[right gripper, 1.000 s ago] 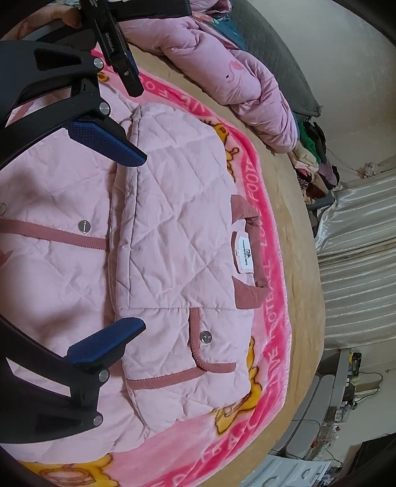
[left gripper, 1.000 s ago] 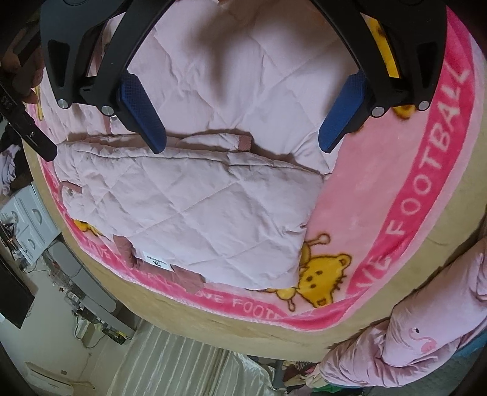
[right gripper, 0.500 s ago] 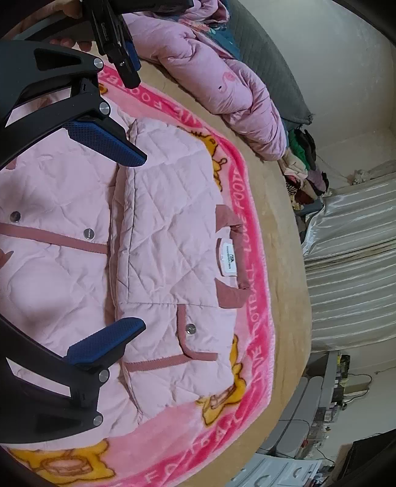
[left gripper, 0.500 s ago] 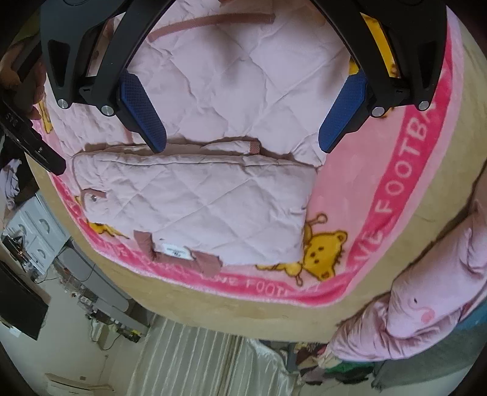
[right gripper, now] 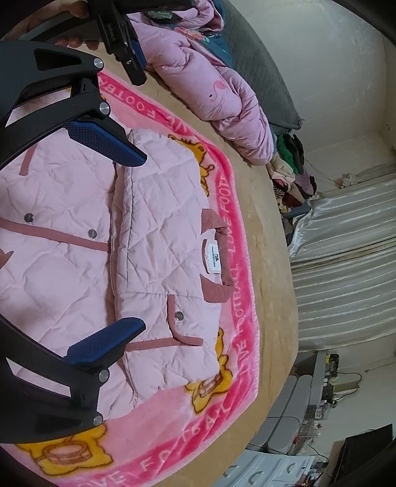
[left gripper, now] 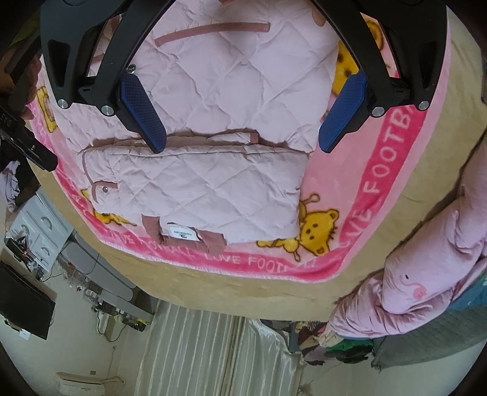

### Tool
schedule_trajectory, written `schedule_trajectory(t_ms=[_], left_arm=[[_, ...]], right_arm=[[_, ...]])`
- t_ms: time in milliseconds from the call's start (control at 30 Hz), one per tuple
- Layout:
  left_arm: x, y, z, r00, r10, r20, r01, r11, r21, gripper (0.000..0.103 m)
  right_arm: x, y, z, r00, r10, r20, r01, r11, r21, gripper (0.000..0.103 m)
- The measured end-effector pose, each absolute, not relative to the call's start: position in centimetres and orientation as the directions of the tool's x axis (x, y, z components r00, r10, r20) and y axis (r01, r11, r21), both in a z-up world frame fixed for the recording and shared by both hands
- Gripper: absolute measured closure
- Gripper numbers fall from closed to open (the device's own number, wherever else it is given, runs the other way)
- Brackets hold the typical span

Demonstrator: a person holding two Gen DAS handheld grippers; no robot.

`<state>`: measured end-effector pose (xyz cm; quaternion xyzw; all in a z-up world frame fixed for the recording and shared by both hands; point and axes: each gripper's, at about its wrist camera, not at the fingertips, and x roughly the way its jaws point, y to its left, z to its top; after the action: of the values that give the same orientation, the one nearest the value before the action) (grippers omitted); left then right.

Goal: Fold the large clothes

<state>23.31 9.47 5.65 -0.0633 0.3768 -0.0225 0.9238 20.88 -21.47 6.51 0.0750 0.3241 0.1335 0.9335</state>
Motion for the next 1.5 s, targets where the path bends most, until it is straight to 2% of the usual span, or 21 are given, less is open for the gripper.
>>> schedule_trajectory(t_ms=[867, 1500], left_arm=[[18.7, 9.5, 7.7, 0.783, -0.049, -0.62, -0.025, 0.994, -0.11, 0.009], [14.8, 7.7, 5.7, 0.757, -0.062, -0.651, -0.019, 0.993, -0.117, 0.009]], right_arm=[[17.2, -22.3, 8.6, 0.78, 0.33, -0.532, -0.246, 0.943, 0.226, 0.004], [14.2, -23.2, 8.6, 0.768, 0.36, -0.531, -0.264, 0.932, 0.25, 0.004]])
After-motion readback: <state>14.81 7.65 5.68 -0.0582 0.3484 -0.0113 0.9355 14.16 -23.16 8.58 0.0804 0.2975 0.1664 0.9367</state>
